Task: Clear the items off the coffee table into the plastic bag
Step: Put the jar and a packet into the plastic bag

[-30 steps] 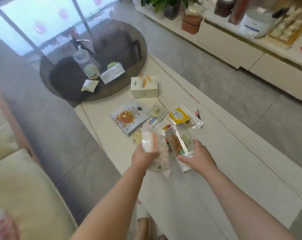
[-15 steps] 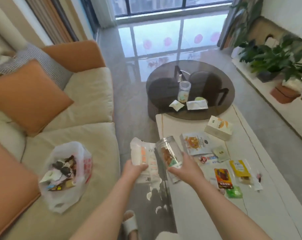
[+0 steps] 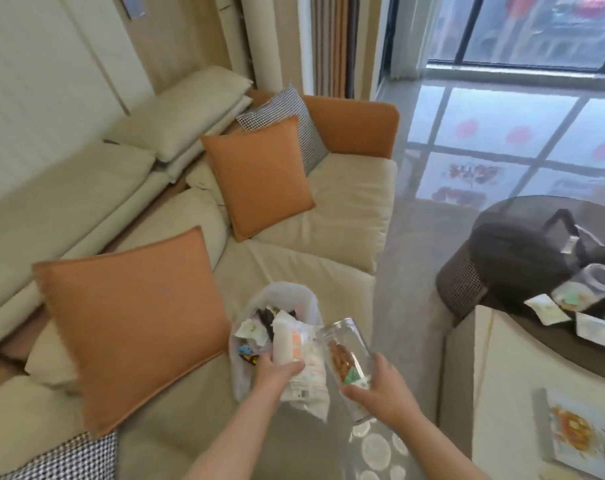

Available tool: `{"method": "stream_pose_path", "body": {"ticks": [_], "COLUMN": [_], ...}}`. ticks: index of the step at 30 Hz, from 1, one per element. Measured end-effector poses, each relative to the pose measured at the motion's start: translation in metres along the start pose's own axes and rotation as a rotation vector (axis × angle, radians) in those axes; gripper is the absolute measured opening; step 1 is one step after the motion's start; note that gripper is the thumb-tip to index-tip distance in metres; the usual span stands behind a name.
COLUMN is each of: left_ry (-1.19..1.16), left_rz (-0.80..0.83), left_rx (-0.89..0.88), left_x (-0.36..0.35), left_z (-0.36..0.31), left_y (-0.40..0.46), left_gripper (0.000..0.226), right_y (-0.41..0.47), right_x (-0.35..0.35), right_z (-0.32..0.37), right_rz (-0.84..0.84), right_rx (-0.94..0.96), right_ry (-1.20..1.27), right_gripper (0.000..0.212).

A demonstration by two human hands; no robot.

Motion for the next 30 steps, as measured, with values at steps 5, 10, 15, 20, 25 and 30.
{"method": "stream_pose_path", "body": {"ticks": [5,10,15,20,25,30], "left_ry": [0.045,0.140,0.158,0.176,0.168,0.287], "left_rz": [-0.084,-0.157,-0.213,-0.272,-0.275,-0.240], "left_rx": [0.037,0.058,0.090,0.119,0.133,0.143], "left_x": [0.060,0.093,0.093,0.072,0.047,0.034], "left_z": [0.008,0.020,0.037,0.065,0.090,0.101], "left_y": [0.048,0.085,0.127,0.178,0.220,0.242], "left_gripper": [0.061,0.055,0.055,0.052,0.050,0.050], "right_y": [0.034,0.070,0.114,0.172,0.218,0.248], "right_x": [-0.042,-0.079,-0.101,-0.123,-0.144,-0.167], "right_z": [0.059,0.098,0.122,0.127,0.119,0.111], "right_rz": [0.106,0.164,0.152,0.120,0.097,0.053], "right_rx": [0.016,-0.010,-0.102,-0.114,-0.147,-0.141], "right_ry": [-0.057,-0.013,0.034,-0.057,-0.138,-0.185], "right_gripper": [0.078,0.090,0.050,0.054,0.058,0.066]}}
Point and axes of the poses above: each hand's wrist, its own y-axis towards the middle knuckle, its own x-axis out of the back of the hand, z = x × y, the point moved 3 cm from there along y, towards the middle knuckle, and after that the axes turned 10 degrees about -x, right-handed, at the moved point
